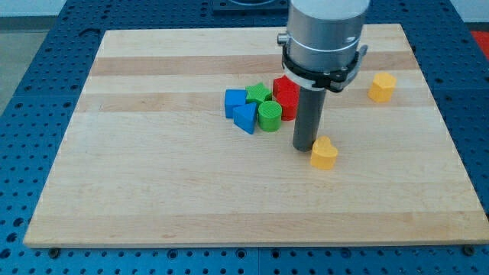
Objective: Move yellow heart to the yellow hexagon
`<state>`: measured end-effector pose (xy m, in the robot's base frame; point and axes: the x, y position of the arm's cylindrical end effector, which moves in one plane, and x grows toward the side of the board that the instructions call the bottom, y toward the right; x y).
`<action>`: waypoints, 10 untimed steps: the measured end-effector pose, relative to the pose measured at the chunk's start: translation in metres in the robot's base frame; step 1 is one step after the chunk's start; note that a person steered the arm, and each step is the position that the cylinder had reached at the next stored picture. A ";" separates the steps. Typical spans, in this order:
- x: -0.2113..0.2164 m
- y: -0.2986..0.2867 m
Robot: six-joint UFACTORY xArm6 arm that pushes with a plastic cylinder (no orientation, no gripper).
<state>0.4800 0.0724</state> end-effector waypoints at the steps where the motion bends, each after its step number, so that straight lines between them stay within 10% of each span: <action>1: 0.013 -0.052; 10: -0.001 0.127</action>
<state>0.4789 0.1991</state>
